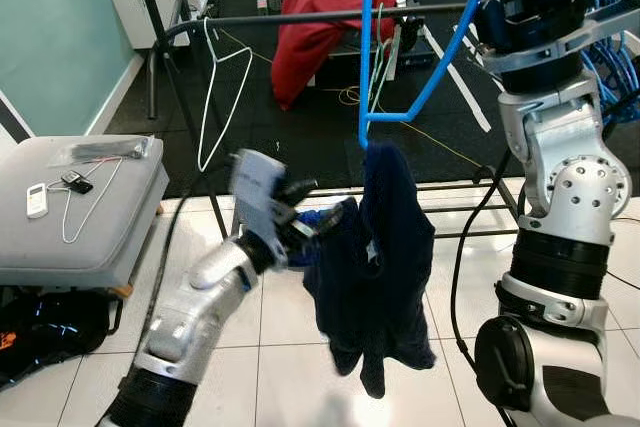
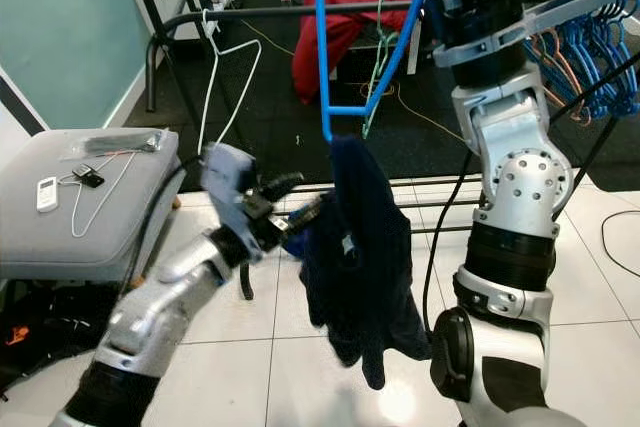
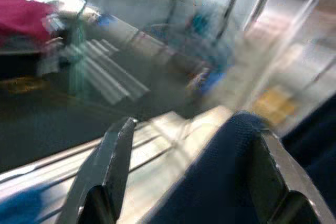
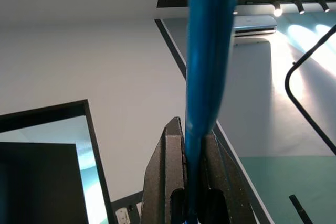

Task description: Hang hanger

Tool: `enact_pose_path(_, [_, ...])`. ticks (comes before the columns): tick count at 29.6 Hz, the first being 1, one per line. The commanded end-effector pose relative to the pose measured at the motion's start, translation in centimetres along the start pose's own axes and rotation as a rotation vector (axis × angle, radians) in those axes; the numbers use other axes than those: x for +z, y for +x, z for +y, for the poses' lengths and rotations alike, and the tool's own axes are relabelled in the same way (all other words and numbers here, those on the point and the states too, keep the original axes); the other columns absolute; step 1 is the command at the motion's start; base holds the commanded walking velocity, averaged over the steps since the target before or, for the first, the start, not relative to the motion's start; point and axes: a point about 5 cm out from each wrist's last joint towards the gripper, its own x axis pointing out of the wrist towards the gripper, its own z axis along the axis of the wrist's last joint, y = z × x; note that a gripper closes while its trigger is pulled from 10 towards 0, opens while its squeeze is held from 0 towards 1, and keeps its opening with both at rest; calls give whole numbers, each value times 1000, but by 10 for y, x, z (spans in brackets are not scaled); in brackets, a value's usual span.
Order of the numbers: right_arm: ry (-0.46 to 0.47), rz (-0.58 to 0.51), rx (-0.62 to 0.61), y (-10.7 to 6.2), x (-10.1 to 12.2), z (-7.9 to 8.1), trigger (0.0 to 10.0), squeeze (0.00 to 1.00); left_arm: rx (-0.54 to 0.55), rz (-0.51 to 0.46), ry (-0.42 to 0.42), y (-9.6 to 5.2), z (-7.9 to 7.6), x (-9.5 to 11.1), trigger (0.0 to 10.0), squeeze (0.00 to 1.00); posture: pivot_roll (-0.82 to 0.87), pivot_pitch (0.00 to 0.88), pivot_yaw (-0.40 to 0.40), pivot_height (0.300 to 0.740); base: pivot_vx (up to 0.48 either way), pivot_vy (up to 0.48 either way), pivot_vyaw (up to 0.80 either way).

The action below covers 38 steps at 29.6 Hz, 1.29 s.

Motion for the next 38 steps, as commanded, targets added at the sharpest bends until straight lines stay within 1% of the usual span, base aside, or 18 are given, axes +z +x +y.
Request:
enact_pose_path(1, [-18,10,31,1,1,6,0,0,-28,-94,-29,-6,2,21,10000,0,-119,91,40,740,0,0,0])
enact_pose_path(2, [-19,9,32,1,2,6,0,0,-59,-146,-57,-10,2,32,10000,0,-119,91,40,740,0,0,0])
enact_pose_path(3, [-19,9,32,1,2,6,0,0,-59,-146,-57,-10,2,32,10000,0,-119,91,40,740,0,0,0])
enact_pose_path(4, [-18,7,34,1,3,6,0,0,-108,-157,-66,-13,-2,36,10000,0,-115,89,37,740,0,0,0])
enact_pose_path(6, [-18,7,39,2,3,5,0,0,-166,-120,-65,-14,-14,28,10000,0,-116,89,35,740,0,0,0])
enact_pose_path(12, [-19,9,42,3,3,5,0,0,-199,-103,-84,-13,-22,22,10000,0,-120,90,32,740,0,0,0])
enact_pose_path(14, [-23,13,43,4,4,5,0,0,-270,-80,-140,-13,-36,13,10000,0,-122,94,30,740,0,0,0])
enact_pose_path(17, [-26,12,44,4,5,5,0,0,-268,-50,-139,-11,-39,6,10000,0,-121,97,30,740,0,0,0])
enact_pose_path(19, [-27,10,47,5,5,5,0,0,-251,7,-106,-6,-46,-8,10000,0,-118,97,33,740,0,0,0])
enact_pose_path(21, [-27,9,49,5,5,5,0,0,-249,22,-94,-4,-49,-11,10000,0,-118,97,33,740,0,0,0])
enact_pose_path(22, [-27,9,49,5,5,5,0,0,-249,22,-94,-4,-49,-11,10000,0,-118,97,33,740,0,0,0])
enact_pose_path(24, [-26,7,52,6,5,5,0,0,-261,24,-94,-1,-56,-14,10000,0,-118,98,33,740,0,0,0])
enact_pose_path(26, [-25,6,54,6,5,5,0,0,-253,22,-72,4,-60,-18,10000,0,-116,99,32,740,0,0,0])
enact_pose_path(28, [-24,5,55,6,5,5,0,0,-249,24,-62,6,-61,-19,10000,0,-116,99,32,740,0,0,0])
enact_pose_path(30, [-23,4,56,6,5,5,0,0,-222,22,-14,13,-62,-24,10000,0,-113,99,31,740,0,0,0])
enact_pose_path(31, [-23,4,56,6,5,5,0,0,-222,22,-14,13,-62,-24,10000,0,-113,99,31,740,0,0,0])
enact_pose_path(35, [-22,0,60,6,6,5,0,0,-154,-17,41,26,-65,-24,10000,0,-118,99,35,740,0,0,0])
enact_pose_path(38, [-22,0,60,6,6,5,0,0,-154,-17,41,26,-65,-24,10000,0,-118,99,35,740,0,0,0])
